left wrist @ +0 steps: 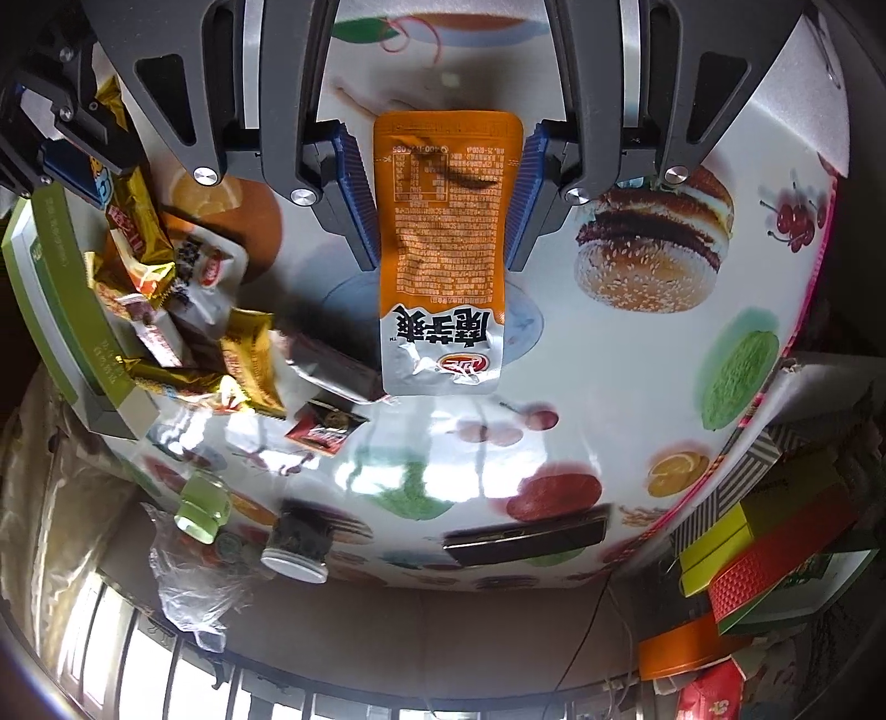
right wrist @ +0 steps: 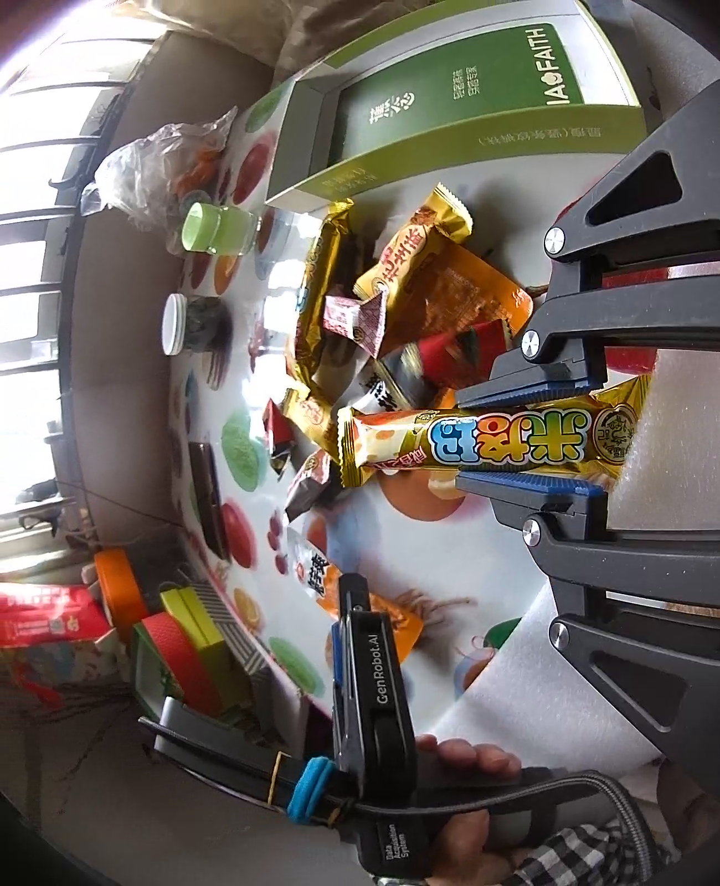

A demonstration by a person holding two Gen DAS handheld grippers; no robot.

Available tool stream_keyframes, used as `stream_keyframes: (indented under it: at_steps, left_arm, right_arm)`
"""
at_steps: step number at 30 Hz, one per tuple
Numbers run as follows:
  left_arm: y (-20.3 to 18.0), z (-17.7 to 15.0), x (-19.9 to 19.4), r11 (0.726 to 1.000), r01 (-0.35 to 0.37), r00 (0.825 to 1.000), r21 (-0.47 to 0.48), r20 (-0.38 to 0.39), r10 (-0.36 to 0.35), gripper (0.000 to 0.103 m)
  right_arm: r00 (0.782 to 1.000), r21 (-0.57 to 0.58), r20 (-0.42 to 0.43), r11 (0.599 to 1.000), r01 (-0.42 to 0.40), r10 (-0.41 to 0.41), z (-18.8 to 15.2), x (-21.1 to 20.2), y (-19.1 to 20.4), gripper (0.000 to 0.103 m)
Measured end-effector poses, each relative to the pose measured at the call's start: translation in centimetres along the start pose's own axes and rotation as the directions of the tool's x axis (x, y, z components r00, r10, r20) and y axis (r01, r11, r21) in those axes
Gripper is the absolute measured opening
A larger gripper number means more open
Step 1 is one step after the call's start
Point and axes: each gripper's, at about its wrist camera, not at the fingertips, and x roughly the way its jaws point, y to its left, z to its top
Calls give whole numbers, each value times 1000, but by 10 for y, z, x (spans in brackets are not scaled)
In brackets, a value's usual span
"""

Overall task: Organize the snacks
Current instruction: 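Carry the orange pouch and wafer bar over the green box with both tools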

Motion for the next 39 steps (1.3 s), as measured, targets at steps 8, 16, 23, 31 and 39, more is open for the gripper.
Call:
stream_keyframes:
  at_steps: [8,16,23,31,39]
  left_arm:
    - [-13,4,-16,999,36,999,23,26,-36,46]
    - [-39,12,-30,994,90,995,66,47,-93,46]
    - [-62,17,-36,987,127,990,100,49,-132,46]
    - [-84,25,-40,978,164,984,128,54,-172,46]
    - [-102,32,-40,971,184,980,153,50,-194,46]
  right_arm:
    - [999,47,45,999,-2,0,2,-16,-10,21]
    - [997,93,69,995,29,-35,3,-32,-24,21]
    - [994,127,83,990,60,-71,2,-43,-39,21]
    - [993,199,108,979,33,-56,3,-56,-60,21]
    - [988,253,139,967,32,-70,3,-70,-78,21]
